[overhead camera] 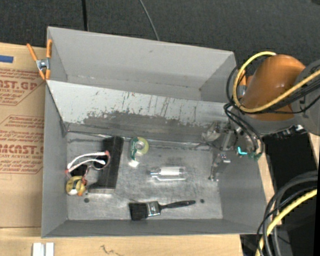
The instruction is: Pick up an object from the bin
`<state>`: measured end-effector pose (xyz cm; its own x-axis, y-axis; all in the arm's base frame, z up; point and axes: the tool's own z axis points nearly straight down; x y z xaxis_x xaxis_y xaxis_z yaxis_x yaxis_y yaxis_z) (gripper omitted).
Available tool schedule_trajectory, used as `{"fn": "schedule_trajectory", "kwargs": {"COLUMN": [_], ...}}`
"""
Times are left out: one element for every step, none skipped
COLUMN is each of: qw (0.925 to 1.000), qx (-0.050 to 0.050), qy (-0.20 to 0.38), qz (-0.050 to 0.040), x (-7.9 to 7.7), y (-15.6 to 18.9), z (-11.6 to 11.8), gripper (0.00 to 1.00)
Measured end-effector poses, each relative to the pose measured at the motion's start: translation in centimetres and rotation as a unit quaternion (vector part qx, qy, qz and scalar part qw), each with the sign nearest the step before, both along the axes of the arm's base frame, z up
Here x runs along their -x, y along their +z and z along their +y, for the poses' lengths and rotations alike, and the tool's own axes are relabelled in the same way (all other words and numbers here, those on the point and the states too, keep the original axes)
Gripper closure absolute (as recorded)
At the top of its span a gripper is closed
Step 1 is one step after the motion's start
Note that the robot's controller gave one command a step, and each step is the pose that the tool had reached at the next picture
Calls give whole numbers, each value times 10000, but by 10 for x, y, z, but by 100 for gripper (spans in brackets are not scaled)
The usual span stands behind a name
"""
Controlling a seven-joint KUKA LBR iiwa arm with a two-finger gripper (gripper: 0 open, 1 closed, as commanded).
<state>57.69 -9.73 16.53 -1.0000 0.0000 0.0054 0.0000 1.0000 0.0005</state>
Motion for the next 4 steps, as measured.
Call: {"fn": "schedule_trajectory", "kwargs": {"qw": [10000, 9988, 9988, 9985], "qx": [5, 23, 24, -1], "qy": [5, 482, 483, 544], "qz": [-38, -79, -79, -8], "x": [-2, 27, 27, 28], "y": [4, -66, -66, -25], "z": [0, 44, 44, 44], "gripper": [0, 100, 100, 100]}}
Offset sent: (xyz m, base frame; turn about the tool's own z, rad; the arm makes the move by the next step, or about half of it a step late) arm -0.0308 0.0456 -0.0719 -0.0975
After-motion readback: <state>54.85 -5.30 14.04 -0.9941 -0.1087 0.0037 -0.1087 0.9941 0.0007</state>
